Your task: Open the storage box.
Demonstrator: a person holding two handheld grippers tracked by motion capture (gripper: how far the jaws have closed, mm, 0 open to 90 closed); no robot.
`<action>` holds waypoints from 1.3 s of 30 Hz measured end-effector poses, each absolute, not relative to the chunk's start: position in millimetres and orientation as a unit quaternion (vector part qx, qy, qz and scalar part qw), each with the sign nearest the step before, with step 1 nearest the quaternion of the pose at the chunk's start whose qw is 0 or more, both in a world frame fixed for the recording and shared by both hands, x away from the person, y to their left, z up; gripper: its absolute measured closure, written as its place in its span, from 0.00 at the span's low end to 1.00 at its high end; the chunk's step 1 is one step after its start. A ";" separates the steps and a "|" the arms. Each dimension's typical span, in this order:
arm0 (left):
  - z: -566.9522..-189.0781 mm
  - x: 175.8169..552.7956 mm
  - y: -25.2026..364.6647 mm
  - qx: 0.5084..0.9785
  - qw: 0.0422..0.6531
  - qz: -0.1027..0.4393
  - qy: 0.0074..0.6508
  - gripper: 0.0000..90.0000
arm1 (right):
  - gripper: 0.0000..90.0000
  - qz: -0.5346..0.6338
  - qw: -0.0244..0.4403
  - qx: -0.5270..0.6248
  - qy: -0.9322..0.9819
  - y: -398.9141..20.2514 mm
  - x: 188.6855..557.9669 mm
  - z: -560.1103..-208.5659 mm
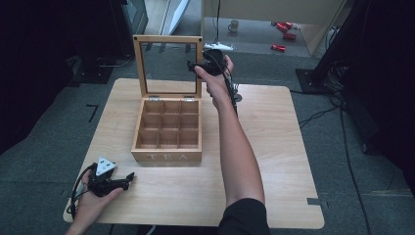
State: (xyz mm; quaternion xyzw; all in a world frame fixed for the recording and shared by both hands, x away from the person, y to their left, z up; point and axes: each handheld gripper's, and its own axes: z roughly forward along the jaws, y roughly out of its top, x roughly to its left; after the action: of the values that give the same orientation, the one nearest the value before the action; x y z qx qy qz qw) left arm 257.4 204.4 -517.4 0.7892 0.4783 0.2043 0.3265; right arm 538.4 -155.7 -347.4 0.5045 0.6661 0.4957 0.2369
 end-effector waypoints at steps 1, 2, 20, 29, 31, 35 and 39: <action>-517.5 257.4 204.3 0.789 0.327 0.205 0.479 0.18 | 0.08 0.492 0.242 0.502 0.669 -156.6 533.7 -347.3; -517.5 257.5 204.4 0.788 0.326 0.205 0.481 0.18 | 0.07 0.491 0.244 0.499 0.671 -158.1 528.9 -347.0; -517.6 257.8 204.4 0.788 0.325 0.204 0.482 0.15 | 0.05 0.486 0.265 0.486 0.676 -226.7 421.9 -348.0; -517.4 258.1 205.9 0.787 0.329 0.200 0.483 0.15 | 0.05 0.473 0.272 0.472 0.692 -258.6 366.5 -361.6; -517.5 258.0 205.4 0.787 0.327 0.201 0.483 0.15 | 0.05 0.473 0.269 0.473 0.692 -265.6 354.9 -366.5; -517.5 257.9 204.8 0.788 0.325 0.203 0.482 0.15 | 0.05 0.478 0.267 0.478 0.686 -280.9 332.7 -373.9; -517.6 258.0 204.6 0.788 0.325 0.205 0.482 0.15 | 0.06 0.481 0.268 0.487 0.678 -297.7 311.3 -380.7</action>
State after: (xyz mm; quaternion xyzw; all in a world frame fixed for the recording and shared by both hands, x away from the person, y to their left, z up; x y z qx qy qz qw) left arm 258.0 204.6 -517.6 0.7877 0.4817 0.2046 0.3249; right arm 311.3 -297.7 -380.7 0.4866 0.6780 0.4813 0.2682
